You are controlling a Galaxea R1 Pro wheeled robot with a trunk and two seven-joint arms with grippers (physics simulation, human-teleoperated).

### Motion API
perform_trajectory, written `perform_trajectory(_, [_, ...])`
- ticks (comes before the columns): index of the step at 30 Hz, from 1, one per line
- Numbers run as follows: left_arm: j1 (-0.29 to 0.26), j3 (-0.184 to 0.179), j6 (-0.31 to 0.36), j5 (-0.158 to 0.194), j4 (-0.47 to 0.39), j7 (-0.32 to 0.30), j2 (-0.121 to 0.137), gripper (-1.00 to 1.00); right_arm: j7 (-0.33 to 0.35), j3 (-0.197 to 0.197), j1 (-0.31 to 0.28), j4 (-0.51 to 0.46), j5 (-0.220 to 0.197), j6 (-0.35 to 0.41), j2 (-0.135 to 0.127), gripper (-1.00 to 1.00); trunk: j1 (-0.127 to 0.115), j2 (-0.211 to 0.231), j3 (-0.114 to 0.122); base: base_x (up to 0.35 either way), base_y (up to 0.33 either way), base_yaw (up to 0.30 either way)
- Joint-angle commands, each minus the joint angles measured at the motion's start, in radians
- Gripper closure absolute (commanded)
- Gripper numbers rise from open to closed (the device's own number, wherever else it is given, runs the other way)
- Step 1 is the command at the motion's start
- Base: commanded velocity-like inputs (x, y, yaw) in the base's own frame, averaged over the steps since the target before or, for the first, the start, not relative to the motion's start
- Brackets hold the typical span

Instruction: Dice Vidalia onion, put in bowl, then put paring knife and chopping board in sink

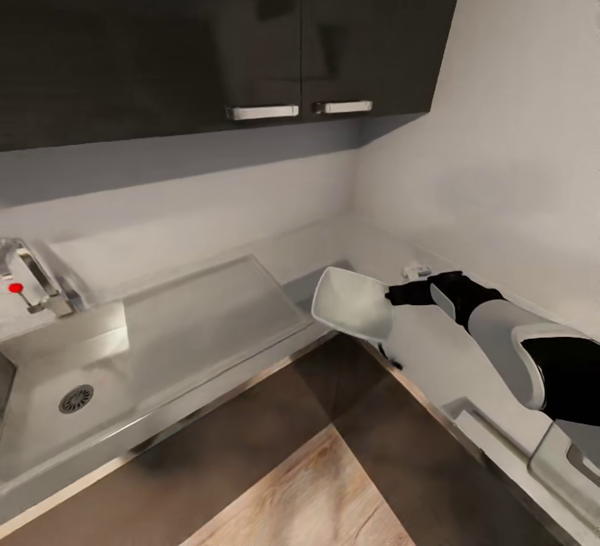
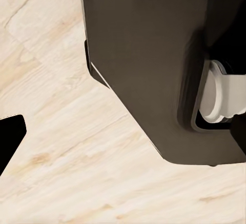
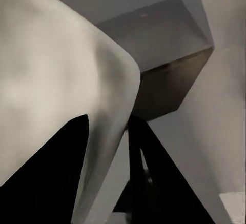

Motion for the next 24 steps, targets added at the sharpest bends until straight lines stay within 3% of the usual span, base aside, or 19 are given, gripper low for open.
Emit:
perform_trajectory(1, [-0.002,-0.008,-0.004,0.011,0.002,-0.005,0.000,-1.00,0.005,0.002,-0.001,-0.004,0.003,0.004,-0.004,1.00,0.000,-0.002,-0.002,-0.185,0.055,0.109])
perform_trajectory(7, [-0.002,-0.007,-0.010,0.012,-0.001,-0.004,-0.003,-1.00,0.004,0.001,-0.001,-0.007,0.004,0.005,-0.050,1.00,0.000,-0.002,-0.002,-0.053,0.016,0.229])
perform_trajectory(11, [-0.002,-0.007,-0.010,0.037,-0.001,-0.004,-0.004,-1.00,0.005,0.001,-0.001,-0.012,0.004,0.005,-0.074,1.00,0.000,-0.002,-0.002,-0.003,0.025,0.279])
perform_trajectory(18, [-0.002,-0.006,-0.011,0.052,-0.001,-0.004,-0.005,-1.00,0.004,0.001,-0.001,-0.012,0.004,0.005,-0.077,1.00,0.000,-0.002,-0.002,0.000,0.231,0.268])
perform_trajectory(22, [-0.002,-0.006,-0.011,0.053,0.000,-0.004,-0.005,-1.00,0.006,0.003,-0.001,-0.012,0.004,0.004,-0.087,1.00,0.000,-0.002,-0.002,-0.031,0.277,0.081])
perform_trajectory(24, [0.000,-0.005,-0.018,0.056,-0.012,-0.010,-0.013,-1.00,0.015,0.020,0.000,0.000,-0.006,0.002,-0.075,1.00,0.000,-0.002,-0.002,0.000,0.000,0.000])
